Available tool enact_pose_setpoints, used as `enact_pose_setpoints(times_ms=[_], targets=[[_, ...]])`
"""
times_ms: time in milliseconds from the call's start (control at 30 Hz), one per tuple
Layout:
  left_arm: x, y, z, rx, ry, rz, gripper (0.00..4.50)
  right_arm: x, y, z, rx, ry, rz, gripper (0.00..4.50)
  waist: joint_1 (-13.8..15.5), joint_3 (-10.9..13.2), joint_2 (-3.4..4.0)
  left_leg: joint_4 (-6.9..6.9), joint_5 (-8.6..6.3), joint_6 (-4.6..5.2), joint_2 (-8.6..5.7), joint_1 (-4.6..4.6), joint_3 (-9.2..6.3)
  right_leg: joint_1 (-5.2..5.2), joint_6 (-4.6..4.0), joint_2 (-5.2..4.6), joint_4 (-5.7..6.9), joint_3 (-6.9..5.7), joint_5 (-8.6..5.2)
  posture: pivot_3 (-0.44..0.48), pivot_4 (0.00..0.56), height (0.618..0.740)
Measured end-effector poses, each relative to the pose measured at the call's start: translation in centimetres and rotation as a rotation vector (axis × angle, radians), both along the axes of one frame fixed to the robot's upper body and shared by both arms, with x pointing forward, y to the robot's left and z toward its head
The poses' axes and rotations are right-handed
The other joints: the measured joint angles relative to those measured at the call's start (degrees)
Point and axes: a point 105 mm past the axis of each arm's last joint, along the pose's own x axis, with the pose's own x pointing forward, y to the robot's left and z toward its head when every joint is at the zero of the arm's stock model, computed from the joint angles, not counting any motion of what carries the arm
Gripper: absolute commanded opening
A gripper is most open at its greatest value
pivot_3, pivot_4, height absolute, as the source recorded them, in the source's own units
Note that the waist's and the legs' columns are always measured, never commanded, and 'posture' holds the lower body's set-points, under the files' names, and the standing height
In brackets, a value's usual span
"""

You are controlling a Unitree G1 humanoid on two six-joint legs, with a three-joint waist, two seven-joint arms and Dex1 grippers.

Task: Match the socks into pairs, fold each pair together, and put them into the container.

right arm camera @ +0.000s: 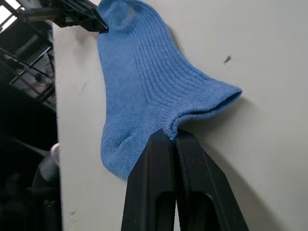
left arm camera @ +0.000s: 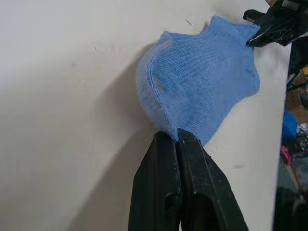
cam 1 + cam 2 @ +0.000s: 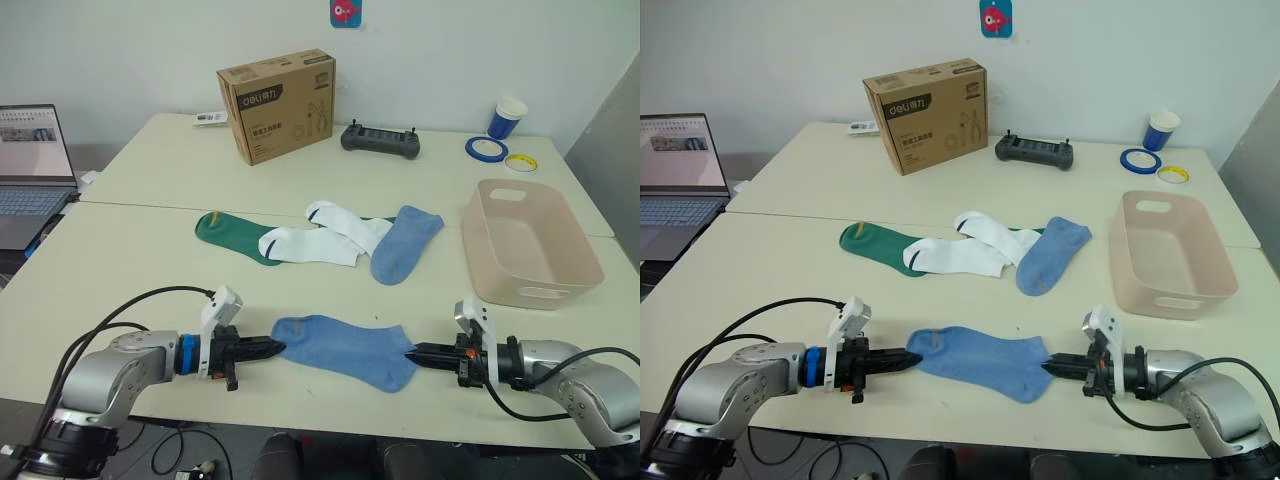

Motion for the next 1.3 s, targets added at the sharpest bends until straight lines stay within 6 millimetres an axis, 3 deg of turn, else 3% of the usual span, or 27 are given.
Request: enact_pose_setpoints(times_ms=[167,467,567,667,900,933,1133,1200,1300], targets=[[-2.0,-0.2,-0.4,-0.011,0.046,0.008,0.00,-0.9,0.1,0.0,-0.008,0.017,0.022,0.02,-0.02,0.00,-0.01,0.08,0.01,-0.02,-0.02,0.06,0.08,0.03,0.02,-0.09,-0.02,0.04,0.02,0.000,0.150,0.740],[-2.1,-0.6,-0.4,-0.018,0.036,0.036,0.00,0.1,0.1,0.9,-0.018,-0.026,0.029,0.02,-0.01,0.00,-0.01,0.08,0.03,-0.04,-0.04,0.06,0.11,0.00,0.00,-0.10,-0.03,0.05,0.07,0.000,0.150,0.740],[-1.8,-0.7,0.0,-0.056,0.033,0.061,0.00,0.3,0.0,1.0,-0.024,-0.037,0.028,0.77,0.00,0.00,-0.01,0.03,0.02,-0.04,-0.03,0.04,0.05,0.00,-0.04,-0.08,-0.02,0.00,0.02,0.000,0.150,0.740],[-1.9,-0.6,0.1,-0.057,0.040,0.054,0.65,0.6,-0.5,0.9,-0.042,-0.037,0.024,1.85,0.00,0.01,-0.01,0.02,0.02,-0.03,-0.03,0.03,0.05,-0.01,-0.05,-0.06,-0.03,0.01,0.01,0.000,0.150,0.740],[-2.5,1.7,0.2,0.022,0.057,0.060,2.95,1.3,-2.4,1.3,-0.090,-0.081,0.001,4.41,-0.02,0.01,-0.01,0.03,0.02,-0.03,-0.02,0.05,0.08,-0.02,-0.06,-0.07,-0.04,0.02,0.00,0.000,0.150,0.740],[-2.4,2.1,0.3,0.041,0.048,0.062,3.25,1.4,-2.5,1.5,-0.091,-0.096,0.002,4.50,-0.02,0.01,-0.01,0.03,0.02,-0.03,-0.02,0.05,0.07,-0.02,-0.06,-0.07,-0.03,0.01,0.00,0.000,0.150,0.740],[-0.8,5.1,2.0,0.103,-0.047,0.101,3.25,1.9,-1.5,3.1,-0.156,-0.295,0.123,4.50,-0.02,0.03,-0.01,0.03,0.02,-0.03,-0.01,0.07,0.11,-0.05,-0.08,-0.09,-0.04,-0.01,0.00,0.000,0.150,0.740],[-0.1,4.0,3.7,0.112,-0.156,0.029,3.29,2.1,-0.1,3.5,-0.164,-0.380,0.192,4.32,0.00,0.04,-0.02,0.03,0.02,-0.04,-0.02,0.05,0.15,-0.05,-0.09,-0.12,-0.06,0.00,-0.01,0.000,0.150,0.740],[0.7,0.7,5.7,0.094,-0.298,-0.099,2.64,2.0,2.4,3.6,-0.140,-0.489,0.294,3.53,0.24,0.04,-0.02,0.03,0.03,-0.04,-0.08,0.02,0.15,-0.02,-0.07,-0.13,-0.07,0.00,0.00,0.000,0.150,0.740]])
